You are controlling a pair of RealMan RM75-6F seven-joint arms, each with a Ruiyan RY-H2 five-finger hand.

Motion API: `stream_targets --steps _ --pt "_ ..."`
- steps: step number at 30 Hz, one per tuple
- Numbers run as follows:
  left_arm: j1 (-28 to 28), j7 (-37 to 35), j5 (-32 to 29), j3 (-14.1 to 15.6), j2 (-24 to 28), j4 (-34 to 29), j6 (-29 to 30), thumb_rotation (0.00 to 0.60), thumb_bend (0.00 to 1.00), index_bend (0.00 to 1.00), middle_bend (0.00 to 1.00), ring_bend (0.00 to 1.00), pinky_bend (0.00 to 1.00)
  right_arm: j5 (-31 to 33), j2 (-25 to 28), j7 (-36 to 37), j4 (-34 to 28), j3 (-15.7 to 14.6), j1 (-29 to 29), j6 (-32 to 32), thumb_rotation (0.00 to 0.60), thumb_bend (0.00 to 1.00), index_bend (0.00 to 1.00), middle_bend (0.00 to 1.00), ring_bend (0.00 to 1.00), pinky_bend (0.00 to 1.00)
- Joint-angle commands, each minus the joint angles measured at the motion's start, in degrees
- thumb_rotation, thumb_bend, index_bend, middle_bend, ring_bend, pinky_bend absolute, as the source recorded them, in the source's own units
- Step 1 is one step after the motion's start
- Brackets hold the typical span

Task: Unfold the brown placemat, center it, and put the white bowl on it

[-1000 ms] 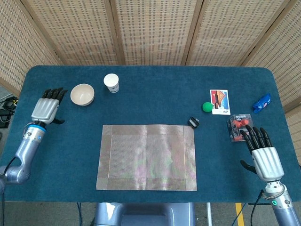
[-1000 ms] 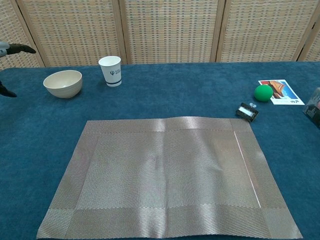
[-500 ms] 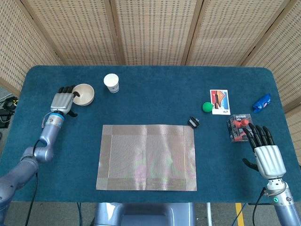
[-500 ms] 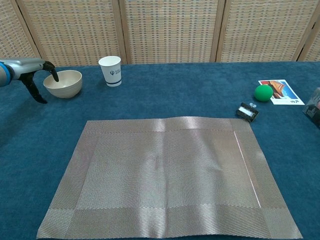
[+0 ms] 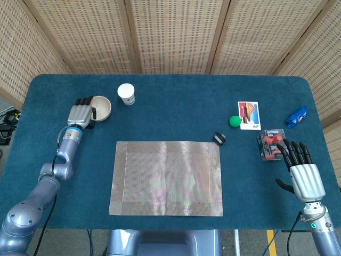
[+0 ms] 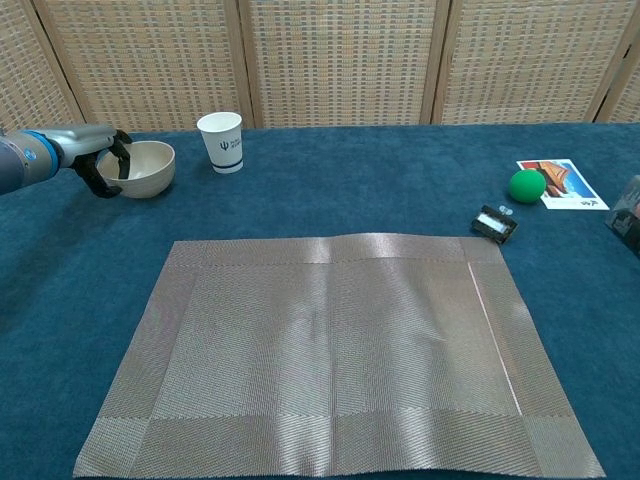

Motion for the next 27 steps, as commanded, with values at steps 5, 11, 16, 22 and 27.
stream_targets --steps 5,11,16,22,27 --pt "1.23 -1.63 1.37 0.49 0.85 -0.86 2.6 0.6 0.48 0.8 0.0 0.0 0.0 -0.59 0.03 0.13 -0.12 0.14 -0.17 0.44 0.6 0.0 0.13 0.0 0.0 0.0" --pt "4.49 -3.33 3.73 1.77 4.83 -5.65 9.26 0.6 0.48 0.81 0.0 0.0 0.0 -1.57 0.24 0.12 -0.77 -0.04 -0.31 0.96 0.6 0.0 0.14 0.0 0.0 0.0" --pt "9.03 -3.35 6.88 4.2 12.03 -16.74 16.03 0.6 0.48 0.81 0.0 0.0 0.0 -2.61 0.44 -0.23 -1.64 -0.27 -0.42 1.35 0.6 0.0 0.14 0.0 0.0 0.0" --pt "13.0 -1.32 10.36 5.99 19.88 -31.52 24.7 0.6 0.48 0.81 0.0 0.0 0.0 -3.96 0.71 -0.74 -2.68 -0.5 -0.64 2.26 0.6 0.0 0.14 0.0 0.0 0.0" --pt "14.3 -2.32 18.07 9.04 26.16 -46.17 31.83 0.6 0.48 0.81 0.0 0.0 0.0 -4.6 1.02 -1.09 -3.49 -0.52 -0.87 2.87 0.6 0.0 0.15 0.0 0.0 0.0"
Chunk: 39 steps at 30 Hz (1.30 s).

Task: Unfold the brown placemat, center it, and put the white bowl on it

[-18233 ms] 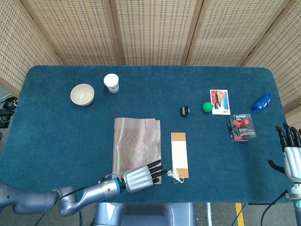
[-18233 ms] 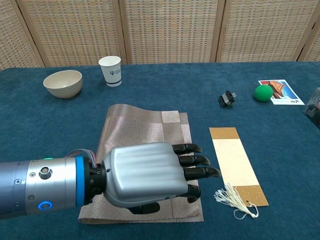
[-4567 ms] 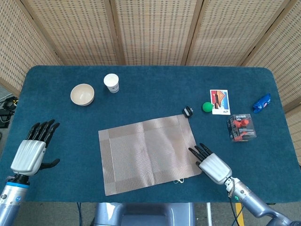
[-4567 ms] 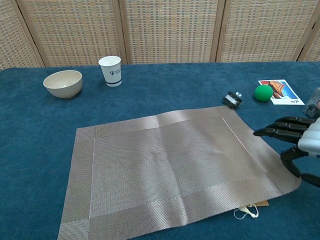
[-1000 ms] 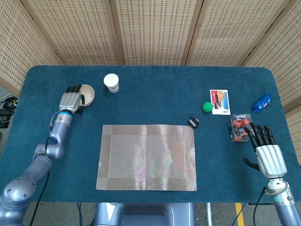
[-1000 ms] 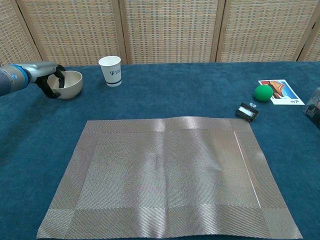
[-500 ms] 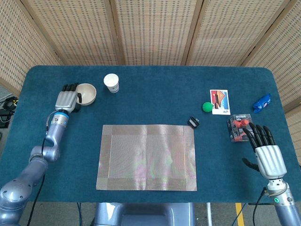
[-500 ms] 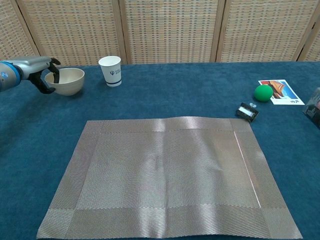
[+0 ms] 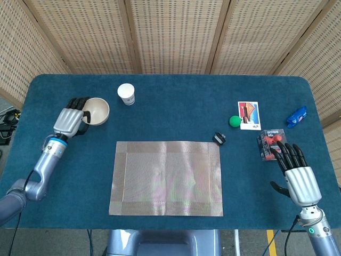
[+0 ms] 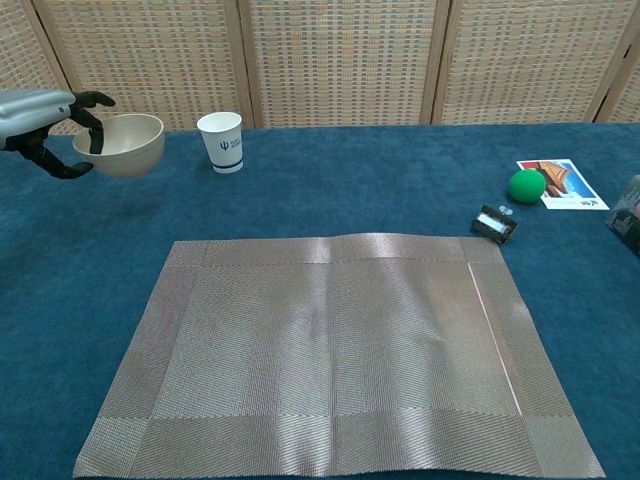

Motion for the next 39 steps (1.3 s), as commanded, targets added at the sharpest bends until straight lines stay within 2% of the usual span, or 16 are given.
stream_targets --steps 1,6,12,23,28,29,30,31,32,34,39 --pt "2.26 -0.61 9.64 4.23 7.89 -15.27 8.46 0.6 0.48 0.81 0.0 0.0 0.0 -0.24 0.15 -0.12 -0.31 0.02 -0.11 0.25 0.6 0.0 0.15 0.0 0.0 0.0" --pt "0.94 0.93 16.51 7.22 9.58 -24.2 9.97 0.6 0.48 0.82 0.0 0.0 0.0 -0.59 0.48 -0.14 -0.78 0.07 -0.32 0.7 0.6 0.0 0.16 0.0 0.0 0.0" --pt "-2.15 5.54 19.96 8.7 7.36 -30.4 6.22 0.6 0.48 0.81 0.0 0.0 0.0 -0.75 0.88 0.27 -1.15 0.27 -0.56 1.12 0.6 0.0 0.16 0.0 0.0 0.0" --pt "-5.93 12.09 17.69 8.76 -0.55 -29.75 -2.47 0.6 0.48 0.8 0.0 0.0 0.0 -0.06 1.55 1.62 -0.9 0.88 -0.86 1.31 0.6 0.0 0.16 0.0 0.0 0.0" --pt "-6.31 14.15 16.73 8.56 -3.31 -28.67 -3.07 0.6 0.48 0.77 0.0 0.0 0.0 0.07 1.8 2.25 -0.85 1.09 -0.9 1.26 0.6 0.0 0.16 0.0 0.0 0.0" --pt "-6.37 14.68 16.63 8.56 -3.71 -28.38 -3.14 0.6 0.47 0.74 0.0 0.0 0.0 0.09 1.84 2.32 -0.87 1.12 -0.91 1.24 0.6 0.0 0.16 0.0 0.0 0.0" --pt "-6.43 15.22 16.51 8.57 -4.05 -28.15 -3.23 0.6 0.38 0.63 0.0 0.0 0.0 0.11 1.89 2.4 -0.89 1.17 -0.93 1.27 0.6 0.0 0.16 0.0 0.0 0.0" --pt "-6.49 15.95 16.38 8.6 -4.34 -27.89 -3.37 0.6 0.29 0.49 0.0 0.0 0.0 0.13 1.93 2.5 -0.92 1.22 -0.96 1.33 0.6 0.0 0.16 0.0 0.0 0.0" --pt "-6.51 16.82 16.19 8.62 -4.48 -27.71 -3.51 0.6 0.15 0.27 0.0 0.0 0.0 0.12 1.96 2.57 -0.95 1.27 -0.99 1.41 0.6 0.0 0.16 0.0 0.0 0.0" --pt "-6.49 19.0 15.48 8.64 -4.18 -27.88 -4.06 0.6 0.0 0.02 0.0 0.0 0.0 0.07 2.04 2.71 -1.0 1.37 -1.06 1.62 0.6 0.0 0.16 0.0 0.0 0.0" --pt "-5.56 19.35 15.69 7.84 -2.94 -29.86 -0.55 0.6 0.0 0.0 0.0 0.0 0.0 -0.11 2.19 2.88 -1.24 1.41 -1.18 1.85 0.6 0.0 0.16 0.0 0.0 0.0"
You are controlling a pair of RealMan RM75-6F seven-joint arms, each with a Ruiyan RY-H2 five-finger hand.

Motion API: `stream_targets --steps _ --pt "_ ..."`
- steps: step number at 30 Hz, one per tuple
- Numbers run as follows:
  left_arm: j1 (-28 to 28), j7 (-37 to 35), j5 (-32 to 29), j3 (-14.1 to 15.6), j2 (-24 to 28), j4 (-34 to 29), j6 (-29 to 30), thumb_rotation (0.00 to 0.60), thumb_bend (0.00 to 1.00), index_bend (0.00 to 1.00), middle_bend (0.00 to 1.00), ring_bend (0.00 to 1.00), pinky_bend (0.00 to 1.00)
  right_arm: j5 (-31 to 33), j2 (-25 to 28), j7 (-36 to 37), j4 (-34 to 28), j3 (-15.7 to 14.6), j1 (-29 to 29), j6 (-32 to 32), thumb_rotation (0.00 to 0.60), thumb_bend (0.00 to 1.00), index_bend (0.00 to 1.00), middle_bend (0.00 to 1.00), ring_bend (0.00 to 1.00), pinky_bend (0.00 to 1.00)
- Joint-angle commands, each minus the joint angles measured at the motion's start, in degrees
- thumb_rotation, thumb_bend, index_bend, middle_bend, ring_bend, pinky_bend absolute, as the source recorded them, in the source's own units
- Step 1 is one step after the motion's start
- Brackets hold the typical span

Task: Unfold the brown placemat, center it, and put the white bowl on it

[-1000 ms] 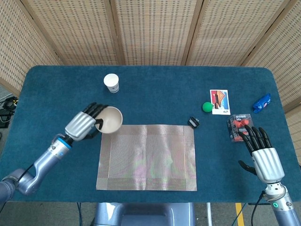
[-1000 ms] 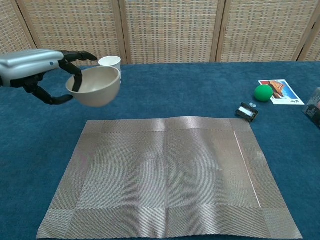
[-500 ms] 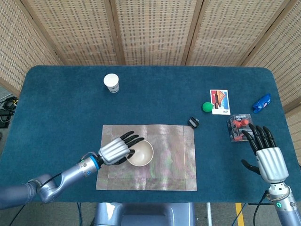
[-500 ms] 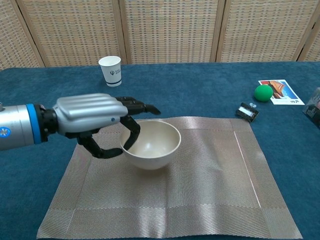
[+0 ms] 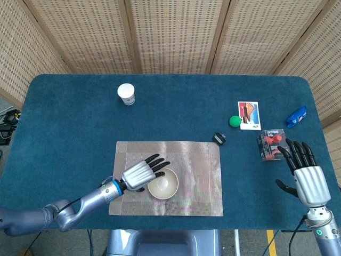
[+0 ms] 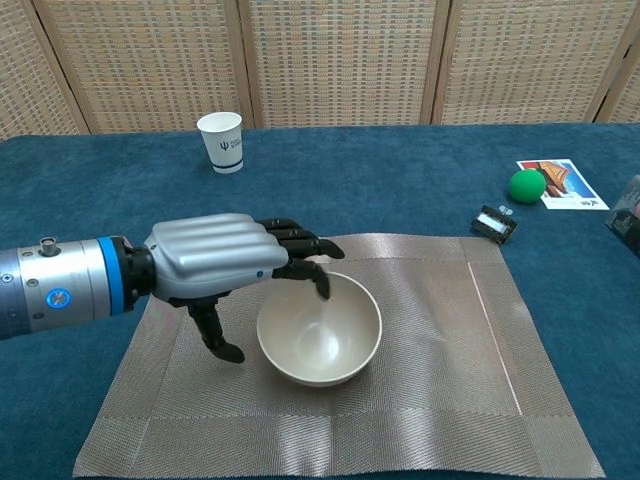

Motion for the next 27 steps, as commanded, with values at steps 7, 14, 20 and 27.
stream_targets --steps 7,14,20,27 --pt "3.81 2.71 0.42 -2.41 7.81 -7.32 10.56 0.6 0.0 0.0 0.0 0.0 0.0 -1.26 0.37 -0.66 -1.02 -0.21 -0.38 1.18 0.6 0.0 0.16 0.0 0.0 0.0" --pt "13.81 13.2 -9.02 -4.19 16.79 -18.97 22.02 0.6 0.0 0.0 0.0 0.0 0.0 -1.59 1.1 -4.15 -2.25 -0.12 -1.16 2.24 0.6 0.0 0.13 0.0 0.0 0.0" --pt "26.29 18.13 -15.83 -1.41 21.94 -29.41 35.99 0.6 0.0 0.0 0.0 0.0 0.0 -0.07 2.42 -9.82 -6.01 -0.13 -2.13 1.39 0.6 0.0 0.08 0.0 0.0 0.0" --pt "34.55 10.29 -13.82 2.33 25.91 -28.78 42.84 0.6 0.0 0.0 0.0 0.0 0.0 0.16 3.06 -11.47 -7.83 -0.41 -2.5 0.61 0.6 0.0 0.08 0.0 0.0 0.0"
